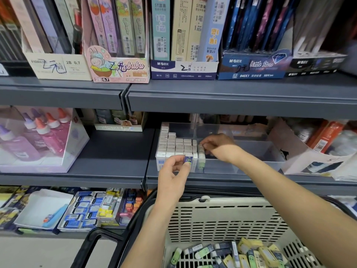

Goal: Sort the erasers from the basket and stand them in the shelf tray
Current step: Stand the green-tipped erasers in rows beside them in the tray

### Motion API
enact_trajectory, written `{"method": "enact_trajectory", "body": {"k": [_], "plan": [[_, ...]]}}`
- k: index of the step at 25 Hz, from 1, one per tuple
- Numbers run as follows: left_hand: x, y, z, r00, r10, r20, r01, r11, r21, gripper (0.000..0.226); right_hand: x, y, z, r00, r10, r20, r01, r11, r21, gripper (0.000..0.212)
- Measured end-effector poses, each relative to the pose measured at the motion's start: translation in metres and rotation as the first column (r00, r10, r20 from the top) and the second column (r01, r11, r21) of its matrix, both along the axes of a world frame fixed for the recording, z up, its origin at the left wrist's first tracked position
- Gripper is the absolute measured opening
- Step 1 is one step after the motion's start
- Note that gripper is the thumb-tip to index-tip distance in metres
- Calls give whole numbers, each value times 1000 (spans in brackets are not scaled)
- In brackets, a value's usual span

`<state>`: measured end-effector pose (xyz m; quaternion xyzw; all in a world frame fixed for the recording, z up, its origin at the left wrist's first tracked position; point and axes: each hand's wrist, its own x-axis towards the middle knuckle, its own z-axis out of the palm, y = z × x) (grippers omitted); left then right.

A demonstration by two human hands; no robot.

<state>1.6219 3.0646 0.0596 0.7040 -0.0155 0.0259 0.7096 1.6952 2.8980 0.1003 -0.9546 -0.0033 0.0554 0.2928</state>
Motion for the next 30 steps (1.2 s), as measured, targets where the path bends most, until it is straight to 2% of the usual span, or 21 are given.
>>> {"method": "enact_trajectory", "body": {"k": [2,4,6,8,10,12,16,21,24,27,30], "plan": [[0,0,1,1000,-6,-1,6,1000,-3,23,-4,-1,5,999,38,14,-37,997,-66,25],[-1,-1,2,1000,-19,-8,19,1000,-16,24,-14,0,13,993,40,114,-30,996,-86,24],[-2,-2,3,1000,-27,1,27,1000,-13,25,-29,4,19,978,42,205,-49,998,31,22],[-3,-3,3,999,-40,14,40,999,-13,23,-49,10,22,973,109,205,-143,977,160,21],[-4,-4,3,997,-68,25,68,998,-10,20,-62,14,20,965,175,196,-209,964,167,14],[-4,-5,2,995,-95,29,96,995,-3,19,-68,14,18,965,169,200,-201,967,154,11],[-6,-9,0,990,-129,57,128,992,17,22,-72,9,22,978,136,157,-172,953,249,7],[-4,-1,-2,978,154,141,-177,970,167,37,-57,-16,32,977,-101,188,16,912,409,18],[-1,1,-4,975,176,138,-201,958,202,39,-33,-26,36,934,-286,215,152,861,486,24],[0,1,-7,975,167,146,-195,958,209,38,-13,-23,34,932,-303,197,204,891,405,11],[0,1,-7,974,162,161,-193,961,200,37,-6,-16,28,953,-198,229,162,972,167,15]]}}
